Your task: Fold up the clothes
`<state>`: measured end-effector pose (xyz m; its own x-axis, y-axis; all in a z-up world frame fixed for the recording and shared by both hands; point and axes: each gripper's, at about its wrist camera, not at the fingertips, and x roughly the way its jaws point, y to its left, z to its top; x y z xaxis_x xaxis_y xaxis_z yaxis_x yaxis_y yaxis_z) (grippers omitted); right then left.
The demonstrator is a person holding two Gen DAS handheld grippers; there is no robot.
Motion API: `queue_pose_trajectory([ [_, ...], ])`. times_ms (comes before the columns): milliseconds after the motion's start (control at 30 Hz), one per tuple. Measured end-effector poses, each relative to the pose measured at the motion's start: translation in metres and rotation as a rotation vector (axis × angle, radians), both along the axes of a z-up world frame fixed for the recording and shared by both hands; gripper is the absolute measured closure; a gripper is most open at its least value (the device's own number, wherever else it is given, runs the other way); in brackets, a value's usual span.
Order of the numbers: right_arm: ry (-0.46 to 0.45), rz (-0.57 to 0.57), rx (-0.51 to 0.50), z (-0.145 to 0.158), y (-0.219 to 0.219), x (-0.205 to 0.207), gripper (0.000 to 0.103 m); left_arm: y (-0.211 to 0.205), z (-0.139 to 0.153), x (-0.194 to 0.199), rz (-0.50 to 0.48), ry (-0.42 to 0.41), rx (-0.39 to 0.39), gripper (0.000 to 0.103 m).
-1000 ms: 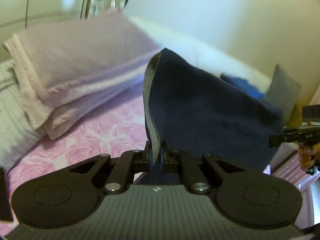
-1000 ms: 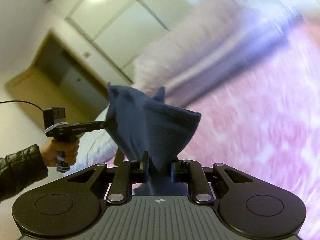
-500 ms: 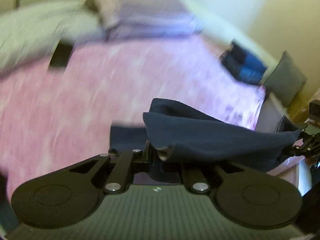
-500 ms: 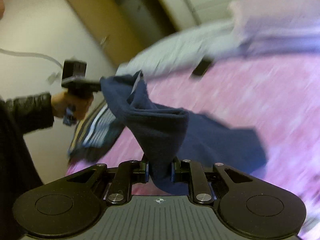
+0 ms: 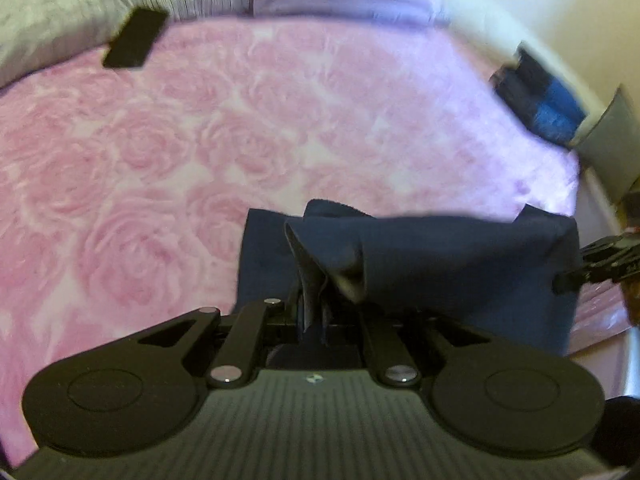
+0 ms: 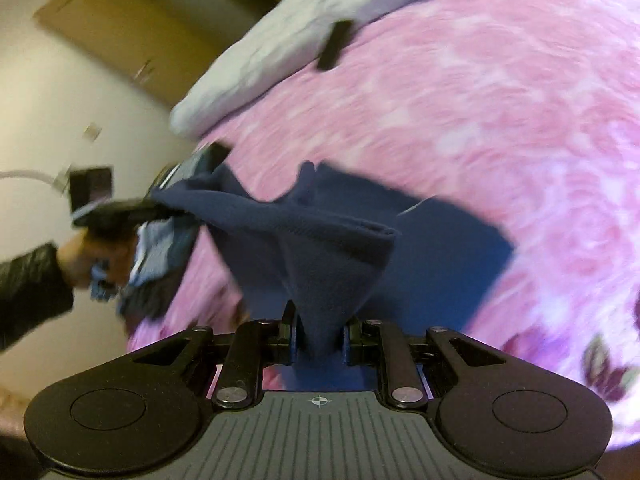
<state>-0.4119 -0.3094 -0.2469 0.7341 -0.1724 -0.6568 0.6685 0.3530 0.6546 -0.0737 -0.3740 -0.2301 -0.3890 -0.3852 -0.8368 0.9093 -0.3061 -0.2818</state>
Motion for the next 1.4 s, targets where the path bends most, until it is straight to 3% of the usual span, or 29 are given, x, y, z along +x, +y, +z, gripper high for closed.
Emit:
queue_pose_trajectory([
  [167, -0.002, -0.110, 0.153, -0.055, -0.039, -0.015, 0.079, -0.038, -0.055, -0.016, -0.030, -0.065, 0.126, 0.096],
  [367, -0.080, -0.188, 0.231, -0.070, -0.043, -0.031, 0.077, -0.043, -0.059, -0.009, 0.014, -0.016, 0.162, 0.097],
  [467, -0.083, -0.223, 0.251, -0.065, -0.037, -0.032, 0.079, -0.035, -0.040, -0.005, 0.029, -0.004, 0.127, 0.097],
  [600, -0.134, -0.172, 0.158, -0.038, -0.039, -0.025, 0.081, -0.026, -0.024, 0.003, 0.076, -0.006, 0.090, 0.097],
  [733, -0.075, -0.223, 0.212, -0.070, -0.050, -0.030, 0.080, -0.034, -0.060, 0.001, 0.096, -0.036, 0.162, 0.096],
  [800, -0.093, -0.249, 0.256, -0.085, -0.052, -0.035, 0.080, -0.037, -0.070, -0.002, 0.080, -0.051, 0.180, 0.094],
  [900, -0.081, -0.249, 0.243, -0.079, -0.051, -0.038, 0.076, -0.038, -0.065, 0.005, 0.092, -0.050, 0.174, 0.088],
  [1000, -0.013, -0.285, 0.231, -0.066, -0.047, -0.042, 0.072, -0.034, -0.050, 0.017, 0.122, -0.072, 0.155, 0.088],
  [1100, 0.102, -0.332, 0.141, -0.041, -0.039, -0.042, 0.063, -0.031, -0.028, 0.021, 0.128, -0.115, 0.104, 0.092],
  [1167, 0.135, -0.342, 0.050, -0.023, -0.034, -0.039, 0.063, -0.034, -0.016, 0.013, 0.091, -0.105, 0.054, 0.092],
  [1267, 0.152, -0.327, -0.074, -0.001, -0.028, -0.029, 0.063, -0.041, -0.024, -0.012, 0.004, -0.057, 0.050, 0.092],
  [1333, 0.129, -0.221, -0.088, -0.006, -0.029, -0.009, 0.063, -0.046, -0.037, -0.028, -0.051, -0.056, 0.064, 0.092],
  [1400, 0.165, -0.145, -0.073, -0.024, -0.034, 0.006, 0.063, -0.050, -0.057, -0.043, -0.102, -0.092, 0.098, 0.090],
])
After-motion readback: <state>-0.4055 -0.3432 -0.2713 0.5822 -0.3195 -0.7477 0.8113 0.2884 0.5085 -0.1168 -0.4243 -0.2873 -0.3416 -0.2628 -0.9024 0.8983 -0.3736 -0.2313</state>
